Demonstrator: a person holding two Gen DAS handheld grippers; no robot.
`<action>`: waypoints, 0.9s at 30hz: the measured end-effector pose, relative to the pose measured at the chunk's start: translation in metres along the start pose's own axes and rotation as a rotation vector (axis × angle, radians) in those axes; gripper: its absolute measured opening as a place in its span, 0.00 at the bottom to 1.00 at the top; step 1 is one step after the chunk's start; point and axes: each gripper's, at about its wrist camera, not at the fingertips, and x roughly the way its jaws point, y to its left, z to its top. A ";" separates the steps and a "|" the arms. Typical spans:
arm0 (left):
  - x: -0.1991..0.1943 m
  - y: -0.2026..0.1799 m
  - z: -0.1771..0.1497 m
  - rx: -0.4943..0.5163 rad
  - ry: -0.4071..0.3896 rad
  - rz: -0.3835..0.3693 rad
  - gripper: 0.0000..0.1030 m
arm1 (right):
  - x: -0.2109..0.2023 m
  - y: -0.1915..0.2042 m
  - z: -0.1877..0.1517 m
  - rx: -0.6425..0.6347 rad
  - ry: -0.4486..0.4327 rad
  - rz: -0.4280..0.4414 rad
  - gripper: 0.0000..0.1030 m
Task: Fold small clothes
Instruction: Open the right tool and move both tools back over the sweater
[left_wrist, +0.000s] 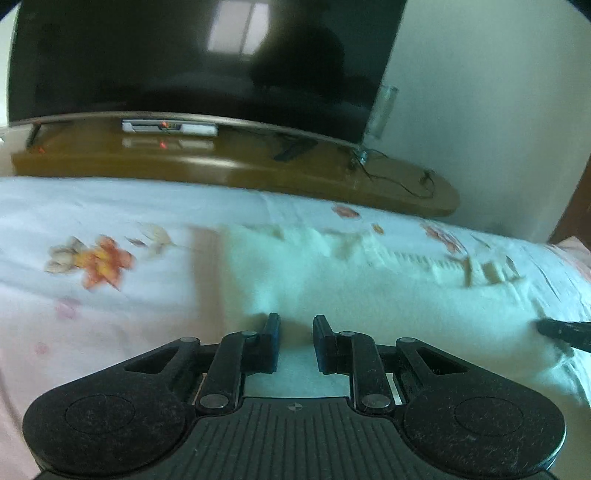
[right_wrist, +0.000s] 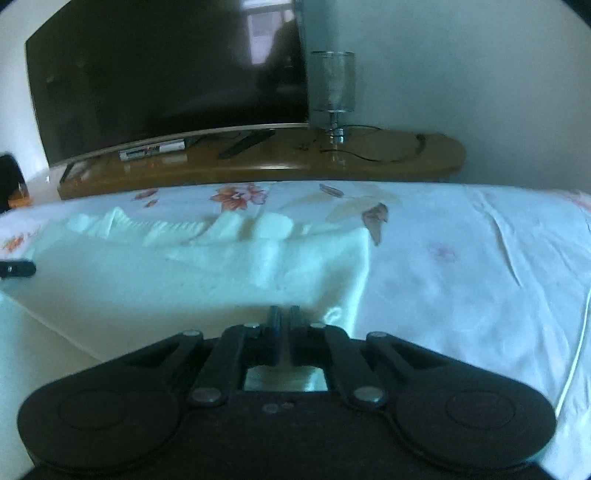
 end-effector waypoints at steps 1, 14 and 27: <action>-0.003 0.004 0.002 0.011 -0.018 0.016 0.21 | -0.001 0.001 0.001 -0.012 0.004 -0.010 0.02; 0.052 0.015 0.044 0.060 0.045 -0.008 0.21 | 0.023 0.029 0.013 -0.056 -0.005 0.002 0.15; 0.043 0.008 0.042 0.124 -0.023 0.033 0.21 | 0.035 0.009 0.028 -0.062 -0.021 -0.105 0.21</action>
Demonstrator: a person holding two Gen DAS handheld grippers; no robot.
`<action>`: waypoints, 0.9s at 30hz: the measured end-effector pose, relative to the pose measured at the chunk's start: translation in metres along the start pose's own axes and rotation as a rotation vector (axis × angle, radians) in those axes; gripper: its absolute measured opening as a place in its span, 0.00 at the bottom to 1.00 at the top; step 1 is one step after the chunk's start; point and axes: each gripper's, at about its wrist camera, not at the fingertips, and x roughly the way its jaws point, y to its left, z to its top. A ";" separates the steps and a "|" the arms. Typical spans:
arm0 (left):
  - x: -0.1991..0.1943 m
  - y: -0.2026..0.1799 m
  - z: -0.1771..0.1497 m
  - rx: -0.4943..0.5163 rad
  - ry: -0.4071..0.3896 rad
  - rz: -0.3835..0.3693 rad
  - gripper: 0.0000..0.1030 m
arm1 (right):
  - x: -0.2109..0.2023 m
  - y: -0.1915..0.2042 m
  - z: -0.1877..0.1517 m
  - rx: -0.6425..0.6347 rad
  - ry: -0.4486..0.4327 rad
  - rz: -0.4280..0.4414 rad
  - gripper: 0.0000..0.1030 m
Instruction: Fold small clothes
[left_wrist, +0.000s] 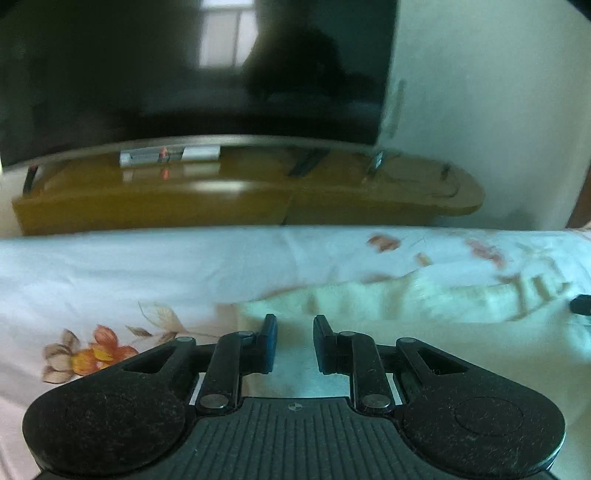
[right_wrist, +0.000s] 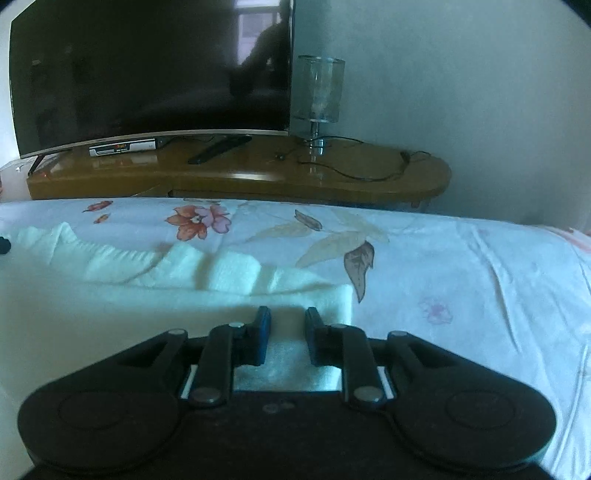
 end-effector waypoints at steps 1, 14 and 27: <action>-0.013 -0.002 -0.003 0.013 -0.018 -0.009 0.21 | -0.012 0.000 0.000 0.007 -0.019 0.022 0.20; -0.055 -0.016 -0.048 0.052 0.027 0.031 0.21 | -0.069 0.009 -0.051 -0.166 -0.045 0.074 0.23; -0.052 -0.095 -0.047 0.086 0.066 -0.025 0.21 | -0.071 0.044 -0.045 -0.218 -0.022 0.130 0.26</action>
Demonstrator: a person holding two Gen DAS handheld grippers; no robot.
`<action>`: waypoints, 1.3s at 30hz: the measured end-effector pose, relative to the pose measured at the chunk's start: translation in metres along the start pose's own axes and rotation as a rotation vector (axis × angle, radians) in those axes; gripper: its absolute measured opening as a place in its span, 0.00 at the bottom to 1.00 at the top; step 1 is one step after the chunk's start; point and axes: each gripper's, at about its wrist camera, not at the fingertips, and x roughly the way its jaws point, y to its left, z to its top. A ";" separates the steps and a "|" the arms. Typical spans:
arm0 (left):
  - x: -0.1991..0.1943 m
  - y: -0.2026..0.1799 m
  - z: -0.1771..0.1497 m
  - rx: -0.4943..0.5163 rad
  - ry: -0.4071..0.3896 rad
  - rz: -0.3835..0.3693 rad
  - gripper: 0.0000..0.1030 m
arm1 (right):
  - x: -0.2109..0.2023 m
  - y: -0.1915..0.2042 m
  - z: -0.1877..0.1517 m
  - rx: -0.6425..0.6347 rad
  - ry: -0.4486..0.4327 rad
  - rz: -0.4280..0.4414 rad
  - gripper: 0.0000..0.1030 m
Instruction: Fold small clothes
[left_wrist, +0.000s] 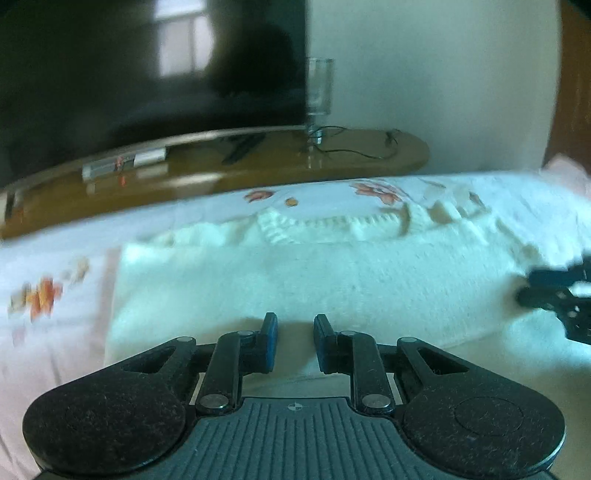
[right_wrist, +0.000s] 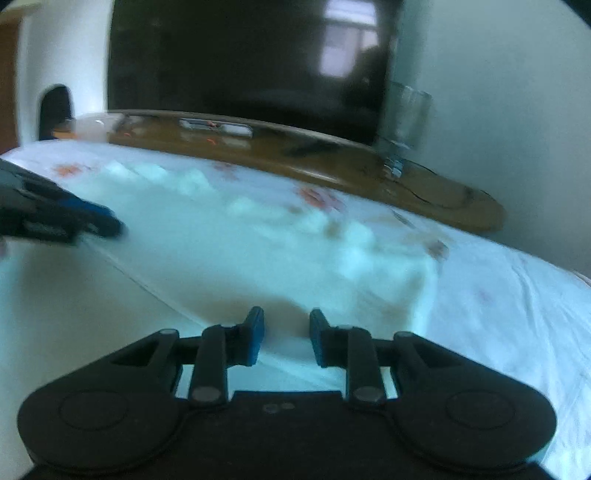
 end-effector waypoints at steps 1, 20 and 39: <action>-0.001 0.005 0.000 -0.015 0.004 0.012 0.21 | -0.004 -0.013 -0.005 0.034 -0.001 -0.006 0.26; -0.004 -0.027 -0.010 0.069 -0.028 0.212 0.67 | -0.007 -0.024 -0.013 0.043 -0.005 -0.023 0.31; -0.078 0.013 -0.039 0.036 0.032 0.137 0.75 | -0.050 -0.050 -0.021 0.185 -0.010 0.059 0.69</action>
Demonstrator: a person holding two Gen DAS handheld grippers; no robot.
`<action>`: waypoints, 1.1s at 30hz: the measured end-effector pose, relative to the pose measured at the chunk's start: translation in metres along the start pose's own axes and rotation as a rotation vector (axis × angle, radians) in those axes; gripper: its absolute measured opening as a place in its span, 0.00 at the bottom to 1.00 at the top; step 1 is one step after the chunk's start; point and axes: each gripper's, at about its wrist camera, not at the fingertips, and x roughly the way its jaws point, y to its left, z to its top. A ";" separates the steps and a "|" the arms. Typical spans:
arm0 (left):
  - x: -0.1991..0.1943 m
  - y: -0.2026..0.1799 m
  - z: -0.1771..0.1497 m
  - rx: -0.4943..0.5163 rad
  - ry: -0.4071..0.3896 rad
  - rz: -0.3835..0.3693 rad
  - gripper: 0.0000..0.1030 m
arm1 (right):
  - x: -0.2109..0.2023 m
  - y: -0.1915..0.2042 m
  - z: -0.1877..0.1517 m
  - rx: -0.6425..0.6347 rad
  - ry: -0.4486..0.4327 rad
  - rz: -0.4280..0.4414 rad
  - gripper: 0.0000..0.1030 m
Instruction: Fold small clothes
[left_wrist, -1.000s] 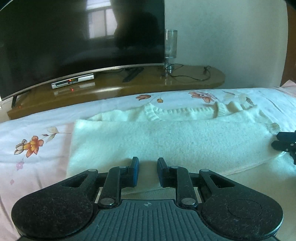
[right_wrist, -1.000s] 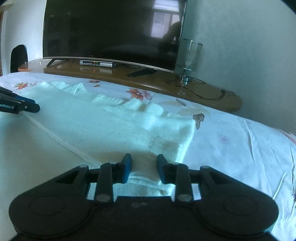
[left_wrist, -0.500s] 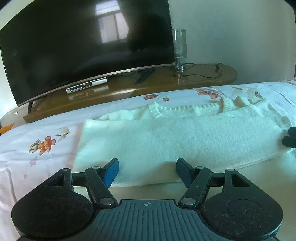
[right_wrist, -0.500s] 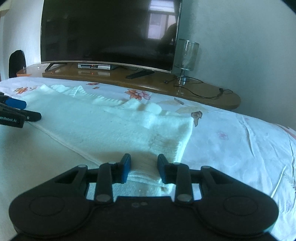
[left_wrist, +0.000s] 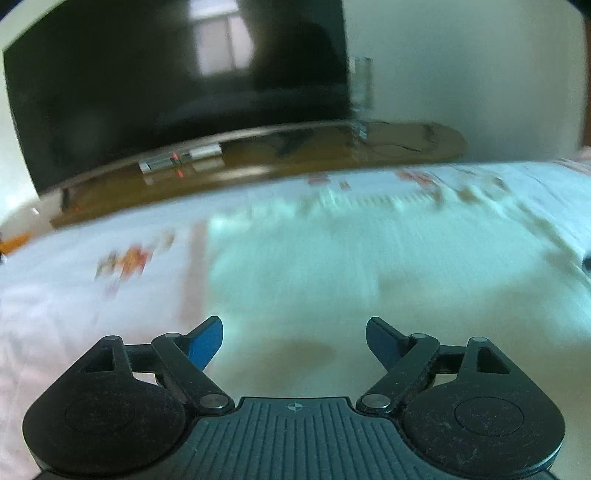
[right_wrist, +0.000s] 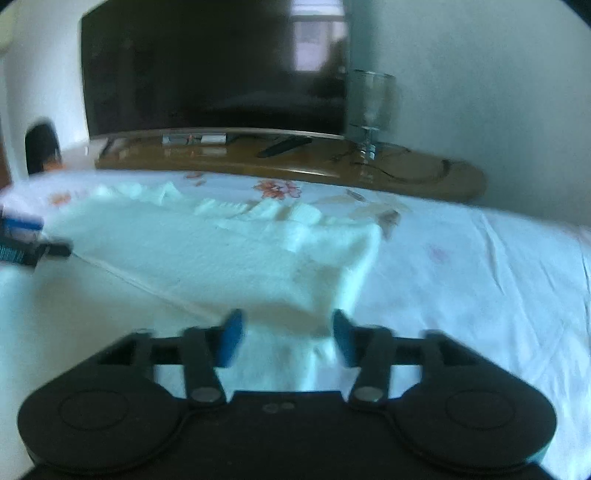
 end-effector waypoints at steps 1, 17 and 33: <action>-0.020 0.014 -0.017 -0.026 0.031 -0.053 0.60 | -0.019 -0.011 -0.007 0.073 -0.019 0.033 0.84; -0.193 0.084 -0.207 -0.548 0.209 -0.518 0.72 | -0.223 -0.004 -0.192 0.719 0.288 0.337 0.55; -0.172 0.067 -0.211 -0.515 0.230 -0.559 0.15 | -0.216 0.017 -0.191 0.723 0.271 0.323 0.17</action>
